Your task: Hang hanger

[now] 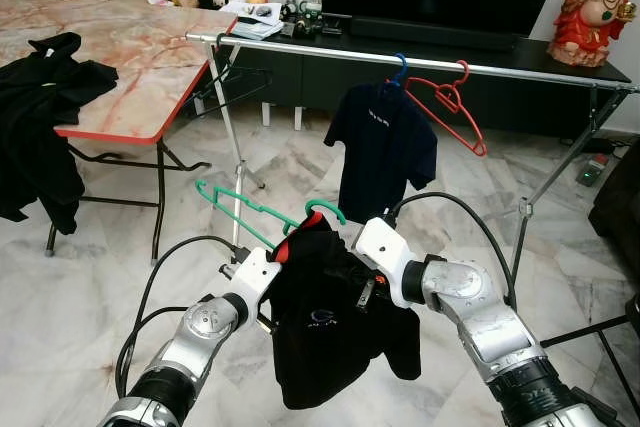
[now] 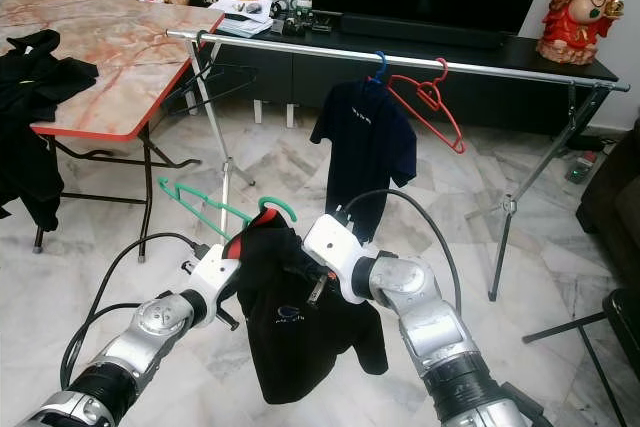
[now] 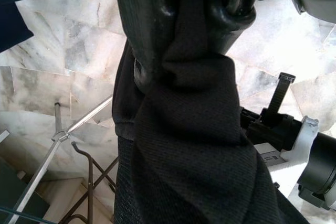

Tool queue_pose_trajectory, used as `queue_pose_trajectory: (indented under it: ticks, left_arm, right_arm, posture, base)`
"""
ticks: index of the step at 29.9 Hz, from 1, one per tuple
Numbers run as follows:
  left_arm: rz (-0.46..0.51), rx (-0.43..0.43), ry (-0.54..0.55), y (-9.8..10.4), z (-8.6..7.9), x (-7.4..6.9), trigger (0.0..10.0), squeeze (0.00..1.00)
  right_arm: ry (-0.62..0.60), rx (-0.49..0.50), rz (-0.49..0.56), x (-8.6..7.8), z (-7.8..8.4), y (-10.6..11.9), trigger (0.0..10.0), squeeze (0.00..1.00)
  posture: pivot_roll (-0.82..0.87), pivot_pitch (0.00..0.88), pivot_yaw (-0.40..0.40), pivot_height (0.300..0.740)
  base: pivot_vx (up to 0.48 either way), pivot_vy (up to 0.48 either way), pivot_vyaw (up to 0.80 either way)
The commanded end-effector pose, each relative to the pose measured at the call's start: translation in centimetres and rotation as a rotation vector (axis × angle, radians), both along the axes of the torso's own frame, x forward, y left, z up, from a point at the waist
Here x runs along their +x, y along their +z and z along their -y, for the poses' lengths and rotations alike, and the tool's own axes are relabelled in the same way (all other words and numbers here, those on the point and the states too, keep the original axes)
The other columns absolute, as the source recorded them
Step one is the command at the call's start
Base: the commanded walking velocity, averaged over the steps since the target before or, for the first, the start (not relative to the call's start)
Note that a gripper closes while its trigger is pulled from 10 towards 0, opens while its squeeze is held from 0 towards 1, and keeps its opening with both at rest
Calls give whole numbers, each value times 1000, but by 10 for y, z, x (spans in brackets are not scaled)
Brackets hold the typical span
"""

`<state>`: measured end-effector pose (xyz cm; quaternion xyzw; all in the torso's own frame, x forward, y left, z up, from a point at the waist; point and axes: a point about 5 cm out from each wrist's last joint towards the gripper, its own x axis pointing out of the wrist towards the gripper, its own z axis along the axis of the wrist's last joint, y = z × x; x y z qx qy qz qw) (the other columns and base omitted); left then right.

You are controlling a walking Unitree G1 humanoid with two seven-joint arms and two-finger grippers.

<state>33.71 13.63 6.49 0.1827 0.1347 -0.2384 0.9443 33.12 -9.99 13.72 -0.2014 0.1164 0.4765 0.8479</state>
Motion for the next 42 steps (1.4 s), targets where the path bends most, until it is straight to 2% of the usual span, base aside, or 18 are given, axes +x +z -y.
queue_pose_trajectory:
  ticks: [1,14,16,17,18,22,24,26,27,29,31,33,36,38,42]
  left_arm:
    - [5,-15,-2,2,1,1,0,0]
    - [-18,-22,30,-2,0,1,0,0]
    - [-58,33,81,-9,-10,0,0,0]
    - [-76,95,116,-14,-19,-2,0,0]
    - [-80,117,124,-16,-21,-3,0,0]
    - [-108,97,168,-20,-30,-6,0,0]
    - [-131,80,190,-24,-33,-8,0,0]
    - [-148,79,217,-28,-36,-10,0,0]
    - [-148,79,217,-28,-36,-10,0,0]
    - [-159,91,225,-30,-38,-11,0,0]
    - [-162,92,226,-30,-39,-11,0,0]
    - [-163,93,226,-30,-40,-11,0,0]
    - [-165,93,225,-30,-40,-11,0,0]
    - [-165,95,224,-30,-41,-11,0,0]
    - [-164,96,225,-30,-40,-10,0,0]
  right_arm:
    - [-5,3,4,1,3,0,0,0]
    - [-17,-14,-5,0,9,-4,0,0]
    - [-26,-67,3,1,19,-8,0,0]
    - [-32,-110,6,2,28,-12,0,0]
    - [-36,-113,2,1,31,-13,0,0]
    - [-101,-91,-41,2,54,-17,0,0]
    - [-117,-121,-73,-1,67,-24,0,0]
    - [-111,-170,-121,-9,80,-38,0,0]
    - [-111,-170,-121,-9,80,-38,0,0]
    - [-100,-203,-180,-20,99,-53,0,0]
    - [-69,-156,-215,-28,109,-56,0,0]
    - [-40,-130,-239,-33,113,-57,0,0]
    - [16,-156,-288,-44,124,-61,0,0]
    - [0,-173,-342,-47,132,-66,0,0]
    - [34,-261,-398,-57,140,-78,0,0]
  posture:
    - [3,56,-67,740]
    - [3,56,-67,740]
    - [4,55,-68,740]
    - [4,56,-69,740]
    - [4,56,-69,740]
    - [8,54,-69,740]
    - [5,52,-65,740]
    - [3,49,-62,740]
    - [3,49,-62,740]
    - [4,47,-61,740]
    - [5,45,-58,740]
    - [5,44,-57,740]
    - [3,46,-54,740]
    - [1,47,-53,740]
    - [5,52,-51,740]
  base:
    - [0,0,0]
    - [0,0,0]
    - [0,0,0]
    - [0,0,0]
    - [0,0,0]
    - [0,0,0]
    - [0,0,0]
    - [0,0,0]
    - [0,0,0]
    - [0,0,0]
    - [0,0,0]
    - [0,0,0]
    - [0,0,0]
    - [0,0,0]
    - [0,0,0]
